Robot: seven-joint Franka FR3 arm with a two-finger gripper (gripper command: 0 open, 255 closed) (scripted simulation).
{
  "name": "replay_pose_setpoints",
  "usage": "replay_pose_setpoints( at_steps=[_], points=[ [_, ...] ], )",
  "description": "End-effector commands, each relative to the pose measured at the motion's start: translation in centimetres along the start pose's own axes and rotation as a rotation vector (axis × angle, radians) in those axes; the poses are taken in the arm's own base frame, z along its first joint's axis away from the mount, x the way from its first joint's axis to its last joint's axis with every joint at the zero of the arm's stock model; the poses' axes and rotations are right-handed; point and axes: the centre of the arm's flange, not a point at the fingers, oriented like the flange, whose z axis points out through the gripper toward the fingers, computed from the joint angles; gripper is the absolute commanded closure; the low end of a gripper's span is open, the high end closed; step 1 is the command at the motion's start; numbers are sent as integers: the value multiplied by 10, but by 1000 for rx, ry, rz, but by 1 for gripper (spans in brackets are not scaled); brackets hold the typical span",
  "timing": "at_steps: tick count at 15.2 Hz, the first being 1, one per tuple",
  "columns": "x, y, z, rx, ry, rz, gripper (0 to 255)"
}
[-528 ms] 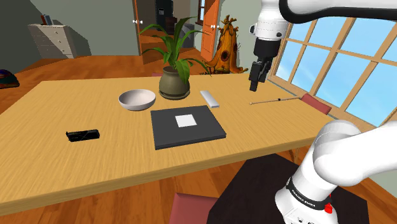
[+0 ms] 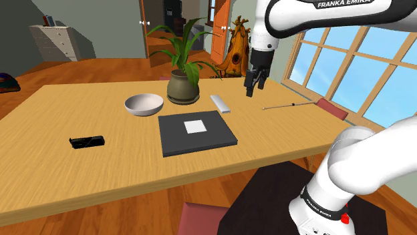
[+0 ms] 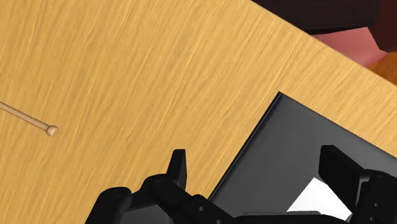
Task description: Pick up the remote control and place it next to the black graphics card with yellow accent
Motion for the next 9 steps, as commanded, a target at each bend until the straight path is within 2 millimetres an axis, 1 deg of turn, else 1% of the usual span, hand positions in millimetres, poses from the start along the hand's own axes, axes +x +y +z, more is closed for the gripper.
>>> replay_pose_setpoints(
  at_steps=[1, 9],
  points=[
    [23, 8, 14, 3, 3, 26, 0],
    [106, 48, 65, 15, 9, 128, 0]
  ],
)
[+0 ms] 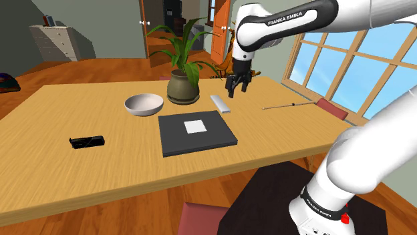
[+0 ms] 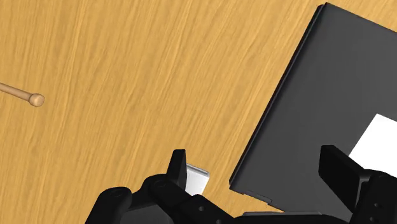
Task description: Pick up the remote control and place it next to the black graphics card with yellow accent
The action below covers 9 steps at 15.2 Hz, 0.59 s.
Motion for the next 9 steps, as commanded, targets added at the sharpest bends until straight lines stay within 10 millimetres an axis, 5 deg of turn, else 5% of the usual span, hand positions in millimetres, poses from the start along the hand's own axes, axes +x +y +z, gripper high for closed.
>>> replay_pose_setpoints(
  at_steps=[1, 9],
  points=[
    [20, 11, 14, 3, 2, 27, 0],
    [104, 50, 65, 16, 8, 129, 0]
  ],
)
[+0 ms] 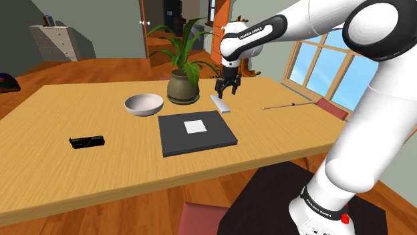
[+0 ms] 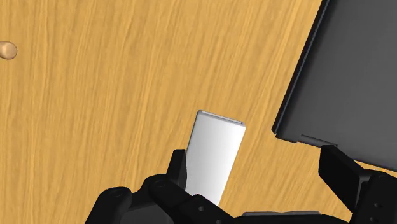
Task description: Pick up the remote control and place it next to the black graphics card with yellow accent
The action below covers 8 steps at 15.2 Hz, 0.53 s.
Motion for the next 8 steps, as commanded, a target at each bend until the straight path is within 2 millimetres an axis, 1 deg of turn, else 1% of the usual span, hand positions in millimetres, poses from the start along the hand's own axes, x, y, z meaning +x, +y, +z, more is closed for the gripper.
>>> replay_pose_setpoints(
  at_steps=[1, 8],
  points=[
    [21, 9, 12, 3, 1, 26, 0],
    [94, 44, 57, 14, 6, 115, 0]
  ],
)
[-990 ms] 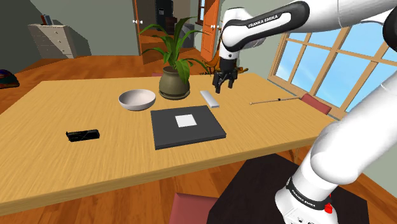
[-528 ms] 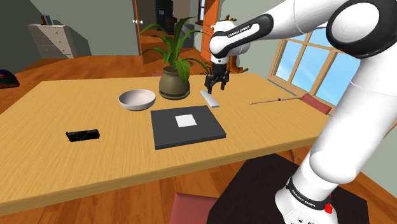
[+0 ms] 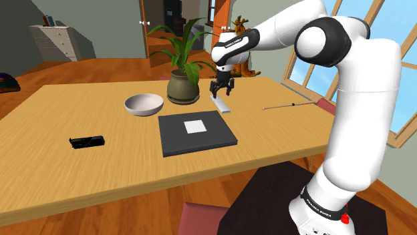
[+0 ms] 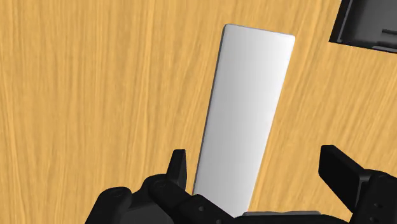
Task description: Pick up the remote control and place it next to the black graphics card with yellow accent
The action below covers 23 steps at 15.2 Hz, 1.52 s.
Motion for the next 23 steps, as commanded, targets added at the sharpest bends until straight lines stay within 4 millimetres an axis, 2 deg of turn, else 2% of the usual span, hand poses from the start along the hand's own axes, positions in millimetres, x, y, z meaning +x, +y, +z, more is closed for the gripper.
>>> replay_pose_setpoints(
  at_steps=[1, 2, 9, 17, 18, 23],
  points=[
    [21, 8, 13, 3, 2, 26, 0],
    [22, 9, 14, 3, 2, 28, 0],
    [22, 9, 54, 3, 2, 28, 0],
    [22, 9, 54, 3, 2, 28, 0],
    [22, 9, 54, 3, 2, 28, 255],
    [22, 9, 54, 3, 2, 28, 255]
  ],
)
